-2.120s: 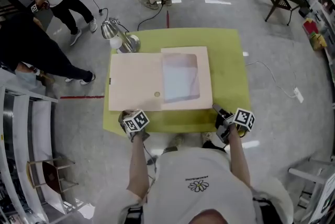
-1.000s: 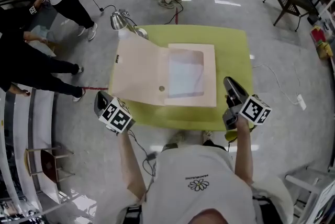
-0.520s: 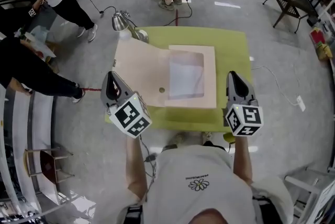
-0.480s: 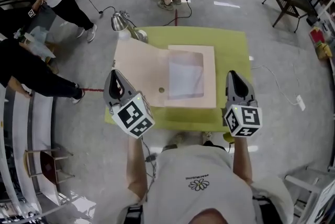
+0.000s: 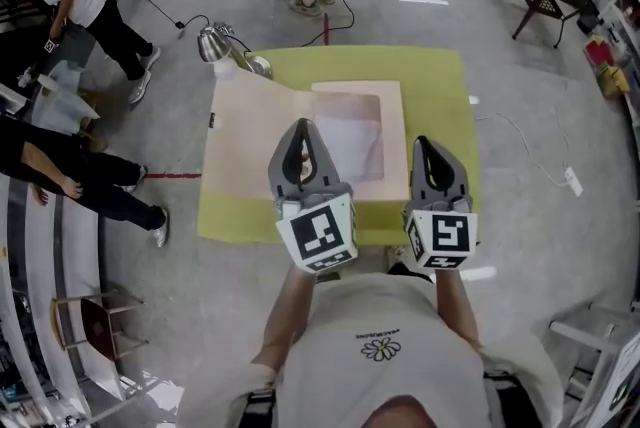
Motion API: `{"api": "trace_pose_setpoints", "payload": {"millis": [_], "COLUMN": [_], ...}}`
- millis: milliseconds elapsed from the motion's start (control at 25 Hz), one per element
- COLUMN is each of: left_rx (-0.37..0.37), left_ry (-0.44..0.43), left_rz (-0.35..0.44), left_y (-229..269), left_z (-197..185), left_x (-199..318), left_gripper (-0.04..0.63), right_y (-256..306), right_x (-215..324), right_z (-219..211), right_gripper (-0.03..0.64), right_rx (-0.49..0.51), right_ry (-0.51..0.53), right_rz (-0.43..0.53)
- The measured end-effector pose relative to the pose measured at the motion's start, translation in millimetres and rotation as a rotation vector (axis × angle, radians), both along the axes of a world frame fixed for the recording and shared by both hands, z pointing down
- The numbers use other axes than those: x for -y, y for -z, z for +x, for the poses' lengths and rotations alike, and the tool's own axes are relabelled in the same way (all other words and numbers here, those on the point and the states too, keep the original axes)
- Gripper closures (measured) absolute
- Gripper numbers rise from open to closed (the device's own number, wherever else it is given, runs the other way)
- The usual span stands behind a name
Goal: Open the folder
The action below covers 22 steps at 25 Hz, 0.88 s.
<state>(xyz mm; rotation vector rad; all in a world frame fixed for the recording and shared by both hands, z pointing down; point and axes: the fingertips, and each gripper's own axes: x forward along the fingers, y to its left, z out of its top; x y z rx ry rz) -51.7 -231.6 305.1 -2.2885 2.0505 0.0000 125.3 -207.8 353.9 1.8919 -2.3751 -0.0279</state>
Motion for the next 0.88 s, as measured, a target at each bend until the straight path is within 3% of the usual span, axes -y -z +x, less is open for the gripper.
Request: {"api": "trace_pose_setpoints", "payload": {"millis": [320, 880], "left_rx": [0.023, 0.021], "left_ry": [-0.055, -0.030], "left_rz": [-0.062, -0.075], "left_y": [-29, -37], "left_z": [25, 15], "left_x": [-16, -23], "left_gripper": [0.581, 0.581], "right_y": [-11, -14], "right_x": [-7, -14], "right_z": [-14, -18], "right_gripper": [0.604, 0.604], "right_rx": [-0.021, -0.040], "right_ry": [0.020, 0.026], "right_rz": [-0.017, -0.018]}}
